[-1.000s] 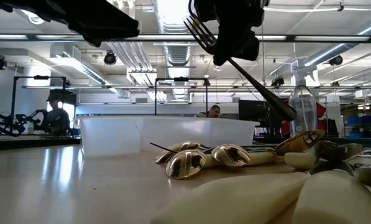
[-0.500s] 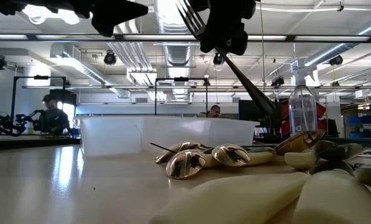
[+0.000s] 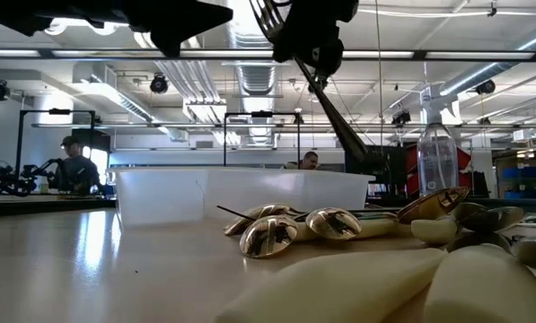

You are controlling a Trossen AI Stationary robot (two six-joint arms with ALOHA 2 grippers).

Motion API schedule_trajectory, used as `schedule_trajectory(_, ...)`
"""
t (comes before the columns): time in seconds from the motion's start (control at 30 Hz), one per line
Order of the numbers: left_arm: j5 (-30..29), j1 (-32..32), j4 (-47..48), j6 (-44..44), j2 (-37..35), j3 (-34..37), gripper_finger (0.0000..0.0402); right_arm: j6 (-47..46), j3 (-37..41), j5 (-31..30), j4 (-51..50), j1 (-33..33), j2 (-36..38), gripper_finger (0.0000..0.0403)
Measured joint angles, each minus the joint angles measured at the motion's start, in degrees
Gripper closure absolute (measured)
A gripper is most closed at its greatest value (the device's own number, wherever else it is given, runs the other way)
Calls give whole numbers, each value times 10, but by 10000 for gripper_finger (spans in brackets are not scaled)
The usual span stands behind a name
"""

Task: Sort silverware
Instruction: Put the black fork into the transparent silverware tray

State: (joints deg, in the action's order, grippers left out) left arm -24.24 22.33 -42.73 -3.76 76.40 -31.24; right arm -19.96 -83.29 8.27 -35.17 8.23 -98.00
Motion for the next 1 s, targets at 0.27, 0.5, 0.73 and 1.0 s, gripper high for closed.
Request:
schedule_trajectory(0.27, 76, -36, -122, 15, 72, -1, 187, 5, 0, 1, 24, 0, 0, 403)
schedule_trajectory(0.5, 103, -53, -147, 15, 134, -42, 206, 0, 0, -10, 33, 0, -3, 403)
schedule_trajectory(0.73, 100, -54, -131, 0, 147, -63, 279, -12, 0, -18, 26, 0, -3, 403)
schedule_trajectory(1.0, 65, -53, -112, -3, 115, -44, 381, -27, 0, -25, 30, 0, -3, 403)
